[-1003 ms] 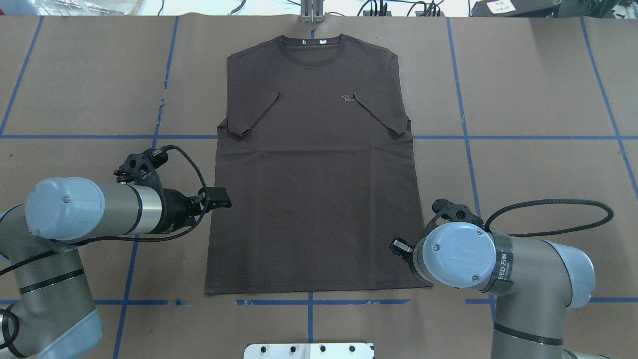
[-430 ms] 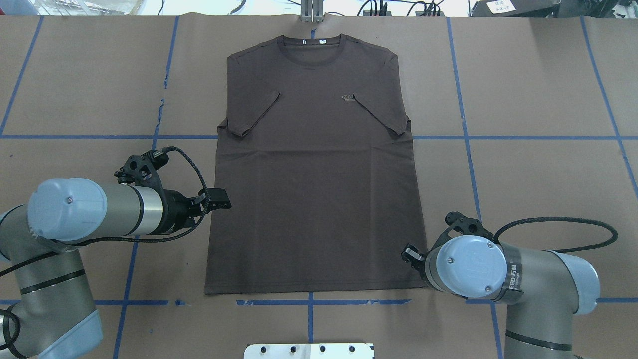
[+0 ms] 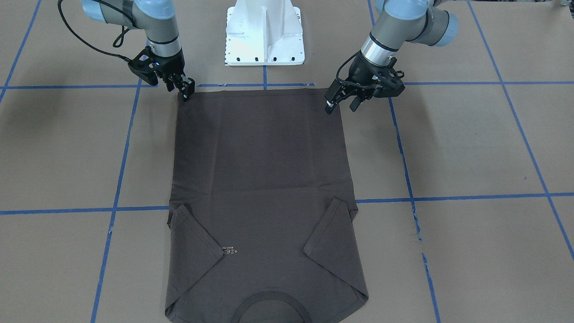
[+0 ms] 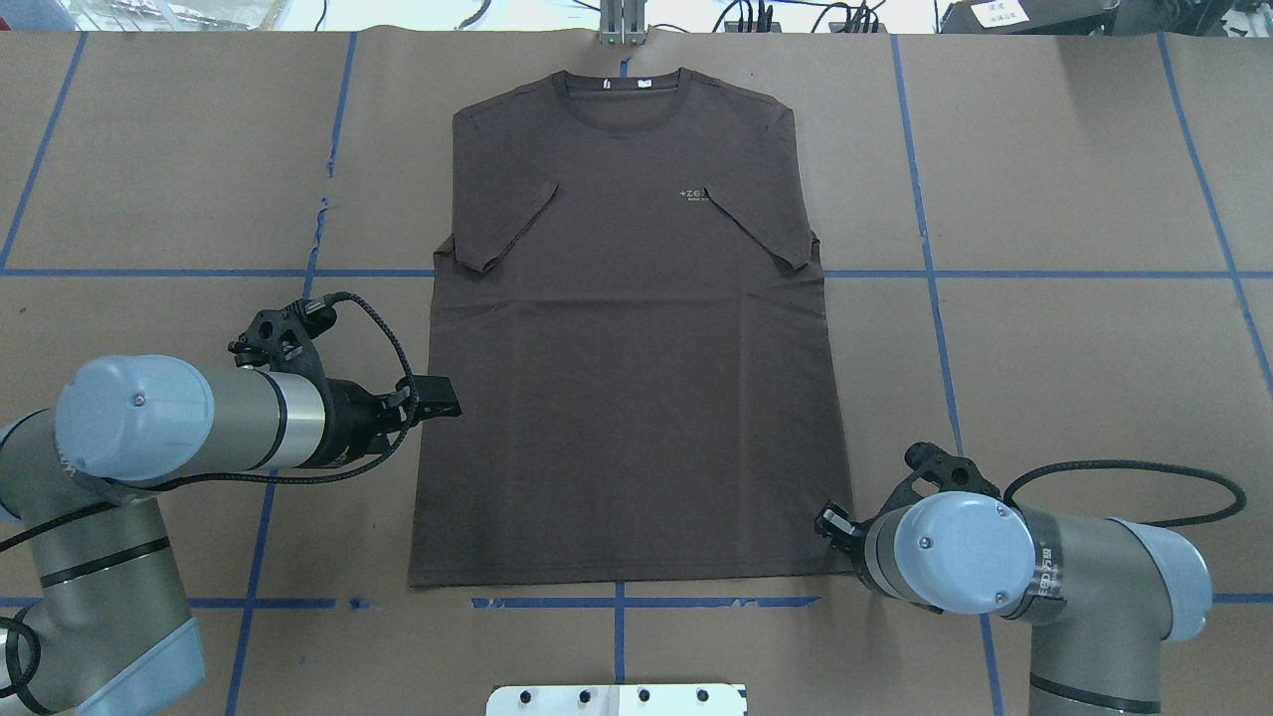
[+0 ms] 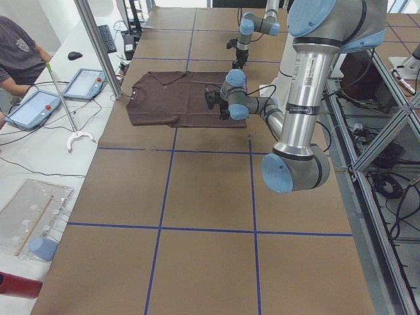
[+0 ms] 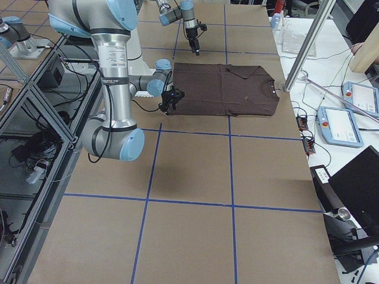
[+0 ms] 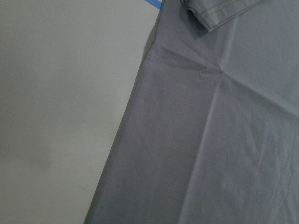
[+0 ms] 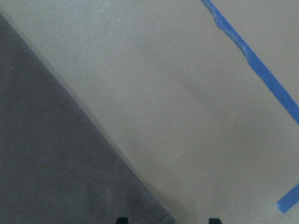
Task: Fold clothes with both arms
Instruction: 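Move the left gripper down to the other hem corner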
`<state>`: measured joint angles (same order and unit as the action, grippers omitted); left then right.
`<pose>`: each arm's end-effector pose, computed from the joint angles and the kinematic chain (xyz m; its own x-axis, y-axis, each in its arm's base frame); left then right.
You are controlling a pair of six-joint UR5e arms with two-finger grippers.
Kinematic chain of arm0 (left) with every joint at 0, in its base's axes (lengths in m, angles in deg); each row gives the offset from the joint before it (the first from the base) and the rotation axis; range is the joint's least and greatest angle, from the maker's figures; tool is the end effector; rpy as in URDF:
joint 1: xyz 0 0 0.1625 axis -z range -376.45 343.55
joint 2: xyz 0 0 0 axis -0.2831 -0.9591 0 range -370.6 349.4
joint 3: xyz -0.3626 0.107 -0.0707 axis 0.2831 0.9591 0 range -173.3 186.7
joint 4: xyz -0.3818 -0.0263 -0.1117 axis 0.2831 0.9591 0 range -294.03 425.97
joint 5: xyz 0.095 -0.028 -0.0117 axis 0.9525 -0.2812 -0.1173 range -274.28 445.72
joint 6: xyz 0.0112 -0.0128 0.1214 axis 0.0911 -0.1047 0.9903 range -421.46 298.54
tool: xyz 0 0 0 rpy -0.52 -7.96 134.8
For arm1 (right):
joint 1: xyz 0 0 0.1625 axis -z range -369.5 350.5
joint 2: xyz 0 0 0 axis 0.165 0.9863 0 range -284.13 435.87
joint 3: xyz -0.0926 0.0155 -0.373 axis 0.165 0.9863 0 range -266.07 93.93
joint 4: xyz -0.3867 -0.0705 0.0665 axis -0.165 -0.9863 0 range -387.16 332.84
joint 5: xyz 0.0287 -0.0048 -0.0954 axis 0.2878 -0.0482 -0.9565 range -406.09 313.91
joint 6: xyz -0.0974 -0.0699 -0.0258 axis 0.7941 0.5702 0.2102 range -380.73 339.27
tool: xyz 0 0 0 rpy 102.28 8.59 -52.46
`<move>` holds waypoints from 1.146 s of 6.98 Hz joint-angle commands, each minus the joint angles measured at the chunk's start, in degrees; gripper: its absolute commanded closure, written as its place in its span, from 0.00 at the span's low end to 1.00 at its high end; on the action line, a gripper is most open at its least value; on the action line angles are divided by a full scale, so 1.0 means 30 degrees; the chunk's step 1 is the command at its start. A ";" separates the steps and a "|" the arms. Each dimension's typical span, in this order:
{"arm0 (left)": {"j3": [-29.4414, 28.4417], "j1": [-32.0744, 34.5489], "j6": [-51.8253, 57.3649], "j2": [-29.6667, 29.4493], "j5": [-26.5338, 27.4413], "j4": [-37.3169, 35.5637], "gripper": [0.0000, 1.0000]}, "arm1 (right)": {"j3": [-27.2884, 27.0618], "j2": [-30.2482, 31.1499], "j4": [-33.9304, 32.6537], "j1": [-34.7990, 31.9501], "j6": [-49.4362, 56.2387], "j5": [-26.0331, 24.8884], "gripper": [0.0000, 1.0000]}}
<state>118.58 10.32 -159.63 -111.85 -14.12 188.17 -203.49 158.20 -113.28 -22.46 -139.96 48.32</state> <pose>0.4325 -0.3439 0.2941 0.3254 -0.3209 -0.8894 0.3549 0.9133 -0.1997 -0.4723 -0.2358 0.3600 0.5750 0.6319 0.5197 -0.5240 0.7722 -0.3593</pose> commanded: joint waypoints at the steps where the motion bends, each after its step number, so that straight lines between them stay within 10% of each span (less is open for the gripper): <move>1: 0.0002 0.0013 0.0029 0.0033 0.0000 -0.0010 0.04 | 0.0116 -0.0050 0.0082 0.0422 -0.0248 -0.0065 0.35; 4: 0.0031 0.0013 0.0000 0.0033 0.0000 -0.0009 0.04 | 0.0146 0.0037 0.0053 0.0423 -0.0132 -0.0036 0.39; 5: 0.0031 0.0013 0.0029 0.0033 0.0000 -0.0010 0.04 | 0.0117 0.0009 0.0053 0.0452 -0.0189 -0.0036 0.50; 6: 0.0060 0.0013 0.0029 0.0062 0.0000 -0.0010 0.04 | 0.0145 0.0009 0.0053 0.0423 -0.0190 -0.0036 0.86; 8: 0.0118 0.0013 0.0029 0.0062 0.0000 -0.0009 0.04 | 0.0175 0.0038 0.0053 0.0394 -0.0102 -0.0036 1.00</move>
<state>118.80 10.36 -159.55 -111.72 -14.12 188.18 -203.04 158.26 -113.10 -21.22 -140.39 48.21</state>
